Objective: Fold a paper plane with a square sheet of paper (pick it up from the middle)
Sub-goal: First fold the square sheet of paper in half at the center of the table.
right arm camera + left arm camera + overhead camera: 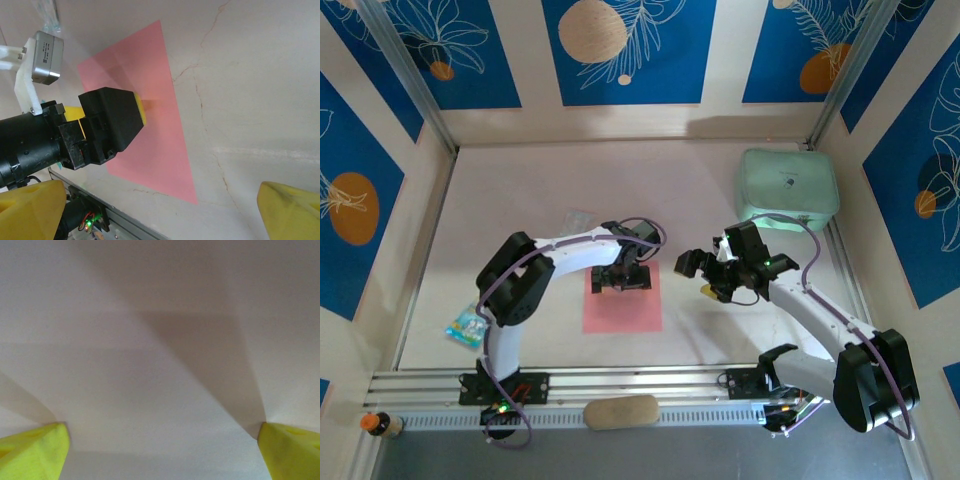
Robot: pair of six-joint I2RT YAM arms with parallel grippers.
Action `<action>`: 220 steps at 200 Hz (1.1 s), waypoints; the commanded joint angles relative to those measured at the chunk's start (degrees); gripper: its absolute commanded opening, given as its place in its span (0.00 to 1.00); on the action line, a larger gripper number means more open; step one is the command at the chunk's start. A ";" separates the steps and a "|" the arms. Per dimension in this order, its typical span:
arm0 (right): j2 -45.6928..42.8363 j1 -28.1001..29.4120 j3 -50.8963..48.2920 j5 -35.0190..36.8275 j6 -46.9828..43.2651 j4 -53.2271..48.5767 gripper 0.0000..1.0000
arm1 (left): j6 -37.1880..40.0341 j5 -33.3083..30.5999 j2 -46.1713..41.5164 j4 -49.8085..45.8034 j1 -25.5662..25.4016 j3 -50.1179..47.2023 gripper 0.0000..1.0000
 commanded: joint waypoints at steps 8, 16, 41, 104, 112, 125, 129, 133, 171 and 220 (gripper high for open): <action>0.00 -0.60 -1.68 -1.04 -0.95 0.31 0.99 | -1.50 -0.57 3.51 0.10 -0.95 -0.88 0.97; -0.04 -0.72 -1.86 -0.99 -0.84 0.36 0.98 | -1.49 -0.24 4.08 0.32 -1.24 -1.11 0.97; -0.13 -1.13 -2.12 -0.77 -0.80 0.14 0.98 | -1.42 -0.32 5.99 0.20 -2.43 -1.37 0.96; -1.10 -1.70 -2.63 -0.67 -0.61 0.07 0.98 | -0.33 -1.14 6.95 -0.61 -3.37 -0.32 0.95; -1.24 -1.68 -2.66 -0.62 -0.44 0.11 0.98 | -0.14 -1.37 6.49 -0.70 -3.37 -0.32 0.95; -1.66 -1.72 -2.64 -0.42 -0.29 0.06 0.98 | 0.59 -1.59 5.62 -0.81 -3.37 -0.17 0.94; -1.84 -1.70 -2.56 -0.53 -0.33 0.07 0.98 | 0.75 -1.75 5.34 -0.86 -3.37 -0.08 0.94; -2.01 -1.64 -2.53 -0.63 -0.55 0.05 0.98 | 0.93 -2.00 5.00 -0.90 -3.37 -0.03 0.93; -5.32 -1.79 -2.47 6.79 2.61 -2.57 0.98 | 3.30 -2.67 2.02 1.02 -3.41 -0.07 0.74; -11.38 -2.14 -4.31 12.83 2.88 -2.71 0.97 | 5.23 -2.04 -4.13 8.61 -3.47 -4.33 0.53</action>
